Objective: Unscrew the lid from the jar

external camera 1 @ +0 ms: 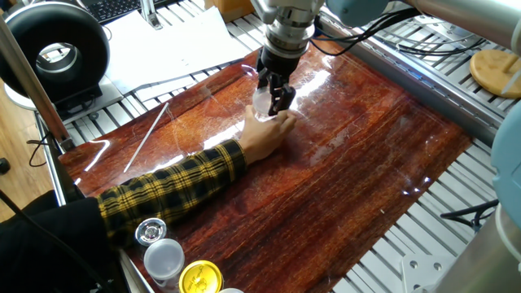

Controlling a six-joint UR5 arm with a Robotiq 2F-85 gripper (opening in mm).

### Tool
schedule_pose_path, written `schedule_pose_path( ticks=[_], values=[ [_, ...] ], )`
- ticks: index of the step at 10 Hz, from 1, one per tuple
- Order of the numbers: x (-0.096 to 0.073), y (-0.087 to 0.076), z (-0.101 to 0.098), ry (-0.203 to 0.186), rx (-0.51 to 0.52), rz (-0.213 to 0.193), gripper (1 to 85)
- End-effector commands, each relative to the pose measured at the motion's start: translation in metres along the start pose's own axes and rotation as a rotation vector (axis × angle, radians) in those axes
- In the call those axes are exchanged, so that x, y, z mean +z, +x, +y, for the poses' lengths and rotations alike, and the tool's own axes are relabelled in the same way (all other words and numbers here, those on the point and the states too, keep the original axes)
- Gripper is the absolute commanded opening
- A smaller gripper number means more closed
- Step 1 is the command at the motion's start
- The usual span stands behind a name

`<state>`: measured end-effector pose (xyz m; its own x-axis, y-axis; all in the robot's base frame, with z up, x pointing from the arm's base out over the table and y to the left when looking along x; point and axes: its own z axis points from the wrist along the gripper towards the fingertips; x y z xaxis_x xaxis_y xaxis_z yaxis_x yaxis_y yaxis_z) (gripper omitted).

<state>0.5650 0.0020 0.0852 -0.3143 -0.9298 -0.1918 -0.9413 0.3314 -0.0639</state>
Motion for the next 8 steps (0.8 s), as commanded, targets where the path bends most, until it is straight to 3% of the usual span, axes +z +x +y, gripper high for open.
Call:
schedule_pose_path(
  ticks=[1, 2, 3, 6, 8],
  values=[
    [-0.001, 0.009, 0.001, 0.002, 0.055, 0.014, 10.0],
    [-0.001, 0.011, 0.002, 0.003, 0.091, 0.011, 10.3],
    [-0.002, 0.018, 0.001, 0.013, 0.129, 0.035, 10.3],
    [-0.004, 0.02, 0.008, 0.001, 0.383, 0.048, 12.0],
    [-0.005, 0.033, 0.0, 0.05, 0.504, 0.097, 12.0]
  ],
)
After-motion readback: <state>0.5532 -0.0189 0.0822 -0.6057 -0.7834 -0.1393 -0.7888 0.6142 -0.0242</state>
